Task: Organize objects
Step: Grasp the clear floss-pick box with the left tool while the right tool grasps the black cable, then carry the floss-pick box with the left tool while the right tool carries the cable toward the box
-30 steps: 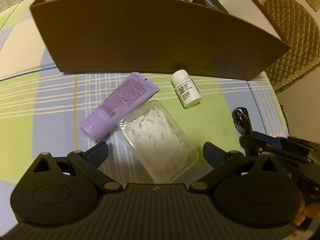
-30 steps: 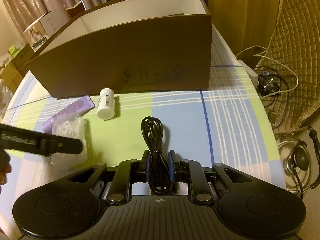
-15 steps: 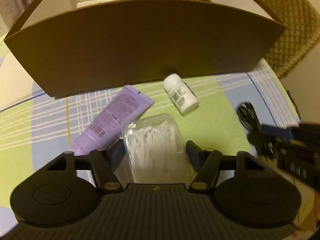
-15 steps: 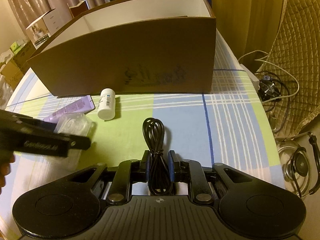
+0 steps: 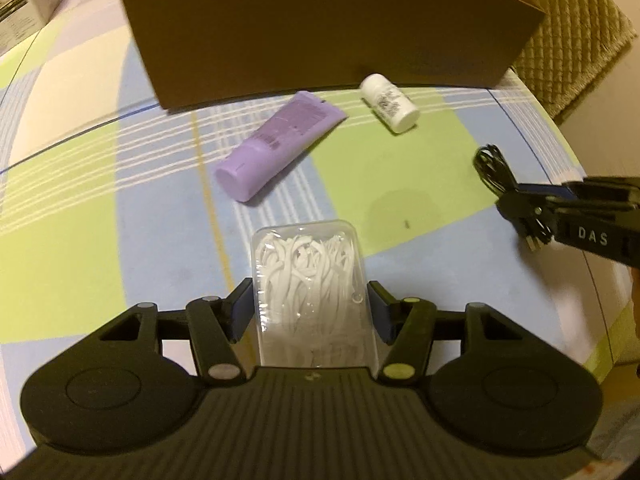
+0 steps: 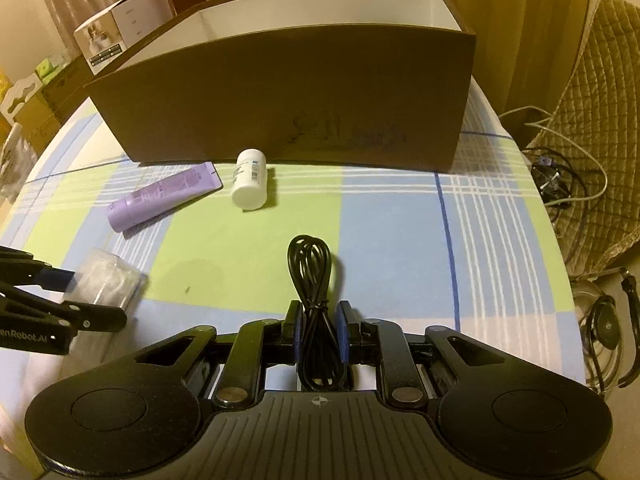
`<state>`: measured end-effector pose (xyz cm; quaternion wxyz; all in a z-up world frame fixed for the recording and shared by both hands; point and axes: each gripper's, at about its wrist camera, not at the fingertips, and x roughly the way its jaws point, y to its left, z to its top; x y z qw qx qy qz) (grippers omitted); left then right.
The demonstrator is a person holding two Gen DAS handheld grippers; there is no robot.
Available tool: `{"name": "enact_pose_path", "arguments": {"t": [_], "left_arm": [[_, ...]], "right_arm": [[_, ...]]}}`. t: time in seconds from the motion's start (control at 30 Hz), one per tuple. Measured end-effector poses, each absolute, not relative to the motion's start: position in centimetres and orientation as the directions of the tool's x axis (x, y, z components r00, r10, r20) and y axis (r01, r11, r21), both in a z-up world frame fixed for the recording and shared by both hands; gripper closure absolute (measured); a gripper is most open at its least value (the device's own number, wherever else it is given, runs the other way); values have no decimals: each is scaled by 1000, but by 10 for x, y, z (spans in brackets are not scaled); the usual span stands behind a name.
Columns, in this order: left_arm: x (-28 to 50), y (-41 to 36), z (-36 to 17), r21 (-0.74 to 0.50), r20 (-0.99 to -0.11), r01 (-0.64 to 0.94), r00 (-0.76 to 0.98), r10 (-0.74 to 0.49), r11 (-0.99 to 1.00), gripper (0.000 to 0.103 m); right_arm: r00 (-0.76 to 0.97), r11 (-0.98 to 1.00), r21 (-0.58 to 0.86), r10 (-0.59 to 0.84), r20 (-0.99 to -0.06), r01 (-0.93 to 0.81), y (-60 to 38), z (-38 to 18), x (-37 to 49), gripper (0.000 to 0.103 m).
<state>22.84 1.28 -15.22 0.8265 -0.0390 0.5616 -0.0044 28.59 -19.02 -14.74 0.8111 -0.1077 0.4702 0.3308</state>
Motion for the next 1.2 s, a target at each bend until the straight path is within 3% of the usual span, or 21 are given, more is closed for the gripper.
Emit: {"name": "enact_pose_path", "arguments": {"t": [0.33,1.2], "left_arm": [[236,8,-153,-48,-924,-48,382,-26,998,51],[215,34,-127,-59,-898,-145,440,11,988,51]], "right_arm": [[359,748,93,419,-834,-658,-179,-149,289,91],[305,690,183,521,-797,-700,-162,-121,272,93]]}}
